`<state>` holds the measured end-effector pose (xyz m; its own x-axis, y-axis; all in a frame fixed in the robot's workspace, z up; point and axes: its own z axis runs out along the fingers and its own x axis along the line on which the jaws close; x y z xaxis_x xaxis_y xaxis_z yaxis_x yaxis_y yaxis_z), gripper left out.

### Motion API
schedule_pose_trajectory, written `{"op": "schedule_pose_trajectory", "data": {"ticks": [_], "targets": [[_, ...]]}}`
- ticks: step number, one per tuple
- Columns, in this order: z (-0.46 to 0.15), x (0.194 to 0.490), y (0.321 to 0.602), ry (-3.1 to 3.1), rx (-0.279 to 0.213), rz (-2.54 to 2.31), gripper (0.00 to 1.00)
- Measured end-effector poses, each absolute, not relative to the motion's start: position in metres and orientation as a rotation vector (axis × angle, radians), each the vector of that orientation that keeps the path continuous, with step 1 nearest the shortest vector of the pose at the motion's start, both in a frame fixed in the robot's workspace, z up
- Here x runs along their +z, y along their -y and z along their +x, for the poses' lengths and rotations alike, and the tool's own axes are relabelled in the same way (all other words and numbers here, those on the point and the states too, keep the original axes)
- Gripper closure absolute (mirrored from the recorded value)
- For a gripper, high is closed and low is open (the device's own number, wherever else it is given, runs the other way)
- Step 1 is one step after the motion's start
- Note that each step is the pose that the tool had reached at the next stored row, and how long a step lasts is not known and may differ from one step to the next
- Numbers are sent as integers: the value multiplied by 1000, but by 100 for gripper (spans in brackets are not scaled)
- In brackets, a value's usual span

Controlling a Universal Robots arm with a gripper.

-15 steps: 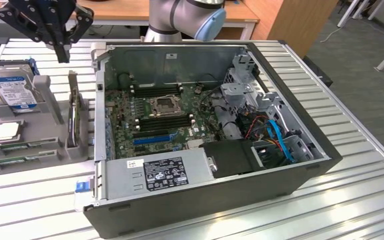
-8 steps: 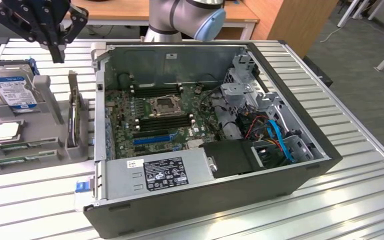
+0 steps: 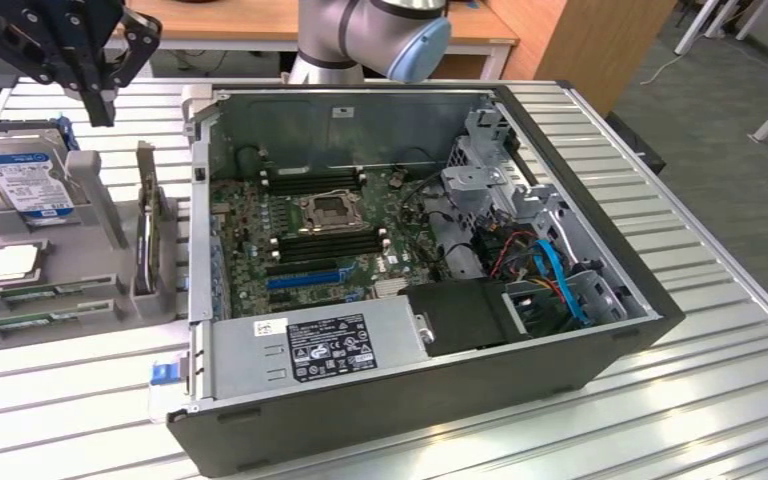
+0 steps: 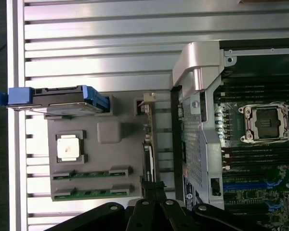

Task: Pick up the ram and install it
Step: 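Reach for the ram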

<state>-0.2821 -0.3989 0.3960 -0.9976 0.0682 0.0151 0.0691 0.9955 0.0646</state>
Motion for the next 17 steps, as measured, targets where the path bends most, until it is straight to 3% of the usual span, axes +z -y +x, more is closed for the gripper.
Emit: {"op": "schedule_pose_trajectory", "data": {"ticks": [17], "targets": [[-306, 395, 399, 3114, -101, -108, 90]]}}
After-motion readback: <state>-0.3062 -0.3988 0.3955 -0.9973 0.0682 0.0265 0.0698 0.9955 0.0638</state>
